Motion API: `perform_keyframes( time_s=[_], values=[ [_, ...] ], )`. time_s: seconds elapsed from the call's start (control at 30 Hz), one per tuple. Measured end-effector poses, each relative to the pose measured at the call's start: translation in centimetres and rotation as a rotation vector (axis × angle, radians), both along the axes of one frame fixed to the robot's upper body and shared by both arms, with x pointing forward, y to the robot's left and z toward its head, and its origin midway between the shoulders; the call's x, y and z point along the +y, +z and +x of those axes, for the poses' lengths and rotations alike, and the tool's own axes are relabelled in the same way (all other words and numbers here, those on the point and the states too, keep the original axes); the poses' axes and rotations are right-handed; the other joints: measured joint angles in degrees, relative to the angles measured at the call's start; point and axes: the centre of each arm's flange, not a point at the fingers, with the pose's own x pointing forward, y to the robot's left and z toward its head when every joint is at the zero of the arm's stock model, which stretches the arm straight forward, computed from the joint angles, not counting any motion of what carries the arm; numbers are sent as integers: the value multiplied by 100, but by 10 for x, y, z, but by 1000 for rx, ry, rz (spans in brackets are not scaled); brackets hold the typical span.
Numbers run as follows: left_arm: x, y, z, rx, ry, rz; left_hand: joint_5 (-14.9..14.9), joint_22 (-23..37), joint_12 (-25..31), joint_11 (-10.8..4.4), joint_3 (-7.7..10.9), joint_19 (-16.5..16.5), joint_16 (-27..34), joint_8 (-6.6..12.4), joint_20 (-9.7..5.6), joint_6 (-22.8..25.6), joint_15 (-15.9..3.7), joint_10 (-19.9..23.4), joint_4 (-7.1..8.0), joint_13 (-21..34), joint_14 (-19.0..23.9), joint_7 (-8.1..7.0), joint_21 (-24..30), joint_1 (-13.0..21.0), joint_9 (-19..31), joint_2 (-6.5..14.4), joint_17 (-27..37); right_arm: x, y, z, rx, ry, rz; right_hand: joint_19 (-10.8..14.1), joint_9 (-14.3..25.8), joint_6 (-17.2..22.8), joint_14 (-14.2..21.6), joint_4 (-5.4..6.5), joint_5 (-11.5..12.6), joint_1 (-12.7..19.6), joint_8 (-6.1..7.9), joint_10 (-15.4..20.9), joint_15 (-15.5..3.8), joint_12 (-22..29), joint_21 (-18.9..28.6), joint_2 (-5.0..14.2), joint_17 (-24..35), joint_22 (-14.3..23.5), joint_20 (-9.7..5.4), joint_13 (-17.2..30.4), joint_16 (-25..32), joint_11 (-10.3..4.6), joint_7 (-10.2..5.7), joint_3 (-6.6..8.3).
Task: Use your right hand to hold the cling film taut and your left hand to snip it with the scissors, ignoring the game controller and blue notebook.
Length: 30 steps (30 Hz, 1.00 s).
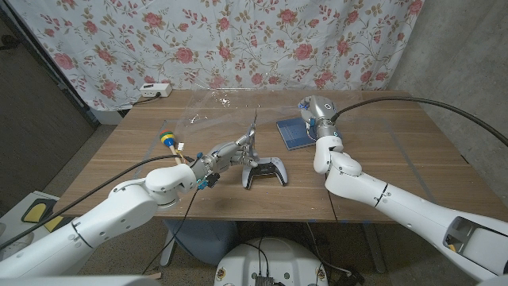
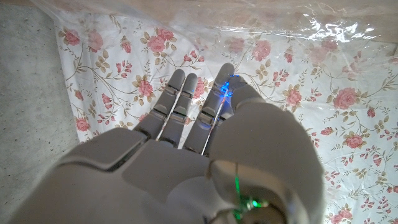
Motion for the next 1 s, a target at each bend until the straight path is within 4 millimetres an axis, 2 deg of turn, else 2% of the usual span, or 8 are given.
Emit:
perform_keyframes(
  time_s=[1.0],
  values=[
    [2,-1,1,0,2,-12,-44,0,-6,8,-18,0,19,-1,0,42,-21,51,18,27,42,0,29,22,23,22,-27,-12,-10,-7,-14,-10,22,1,-1,39,0,0,23,-38,-74,1,0,32,88,-38,51,1,1,-57,-48,-1,-39,0]
  ],
)
